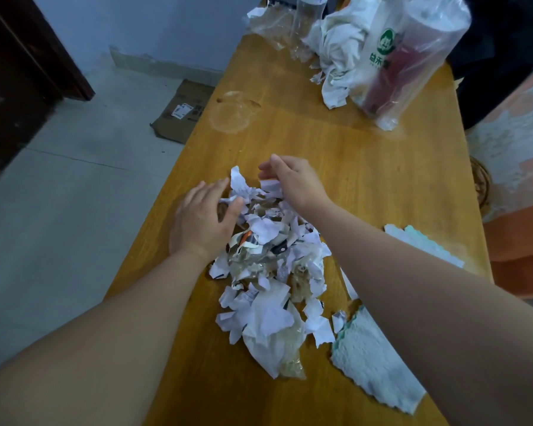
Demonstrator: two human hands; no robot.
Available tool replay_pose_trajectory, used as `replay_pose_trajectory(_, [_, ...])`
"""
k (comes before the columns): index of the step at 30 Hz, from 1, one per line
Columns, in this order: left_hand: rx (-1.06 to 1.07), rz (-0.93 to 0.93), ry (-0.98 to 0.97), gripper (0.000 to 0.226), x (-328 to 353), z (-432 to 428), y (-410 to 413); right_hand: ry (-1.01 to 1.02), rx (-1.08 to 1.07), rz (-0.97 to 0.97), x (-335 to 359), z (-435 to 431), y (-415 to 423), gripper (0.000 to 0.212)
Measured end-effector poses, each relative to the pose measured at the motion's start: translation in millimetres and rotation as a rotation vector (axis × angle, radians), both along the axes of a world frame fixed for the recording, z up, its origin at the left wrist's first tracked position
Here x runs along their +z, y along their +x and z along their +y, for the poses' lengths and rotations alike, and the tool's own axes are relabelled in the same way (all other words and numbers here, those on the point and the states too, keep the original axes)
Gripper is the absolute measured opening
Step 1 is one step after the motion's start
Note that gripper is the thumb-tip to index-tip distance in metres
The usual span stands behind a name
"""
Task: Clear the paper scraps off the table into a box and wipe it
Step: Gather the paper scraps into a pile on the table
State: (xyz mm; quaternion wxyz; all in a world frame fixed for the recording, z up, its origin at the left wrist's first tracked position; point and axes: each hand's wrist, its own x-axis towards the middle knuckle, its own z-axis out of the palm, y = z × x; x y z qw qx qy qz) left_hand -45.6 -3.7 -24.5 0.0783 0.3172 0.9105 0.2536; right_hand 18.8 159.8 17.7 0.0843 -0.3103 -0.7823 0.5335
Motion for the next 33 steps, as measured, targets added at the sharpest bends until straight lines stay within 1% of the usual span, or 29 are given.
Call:
replay_pose_trajectory(2, [0.031,-0.021,0.059,0.060,1,1,-1,0.054,0.049,-0.003,1,-4,-4,0.040])
replay_pose_trajectory(4, [0.070,-0.058,0.117,0.050,-1,1,-2,0.075,0.150,-0.038,3,-10,-8,0.041])
replay_pose_trajectory(5, [0.084,-0.075,0.140,0.049,-3,1,-3,0.093,0.215,-0.073,4,-13,-9,0.042])
replay_pose_trajectory(8, [0.124,-0.118,0.164,0.058,-6,-1,-4,0.247,0.406,-0.194,6,-25,-9,0.042])
replay_pose_trajectory(10, [0.134,-0.134,0.159,0.059,-6,-2,-4,0.341,0.440,-0.201,6,-29,-6,0.041])
replay_pose_trajectory(13, [0.107,-0.113,0.161,0.054,-3,-1,-3,0.409,0.382,-0.164,7,-27,-2,0.042])
replay_pose_trajectory(18, [0.104,-0.109,0.169,0.063,-1,0,-1,0.406,0.217,-0.105,15,-24,4,0.036])
replay_pose_trajectory(20, [0.095,-0.122,0.171,0.065,-1,0,-2,0.370,0.251,-0.152,17,-26,6,0.034])
replay_pose_trajectory(22, [0.095,-0.146,0.166,0.068,-2,-1,-3,0.327,0.337,-0.243,15,-27,7,0.038])
replay_pose_trajectory(24, [0.096,-0.167,0.169,0.071,-2,-2,-3,0.293,0.350,-0.263,13,-29,8,0.039])
replay_pose_trajectory(28, [0.054,-0.185,0.199,0.073,2,-2,-1,0.222,0.208,-0.192,18,-33,9,0.038])
replay_pose_trajectory(33, [0.016,-0.173,0.110,0.066,6,-7,-1,0.415,-0.058,-0.269,21,-25,29,0.034])
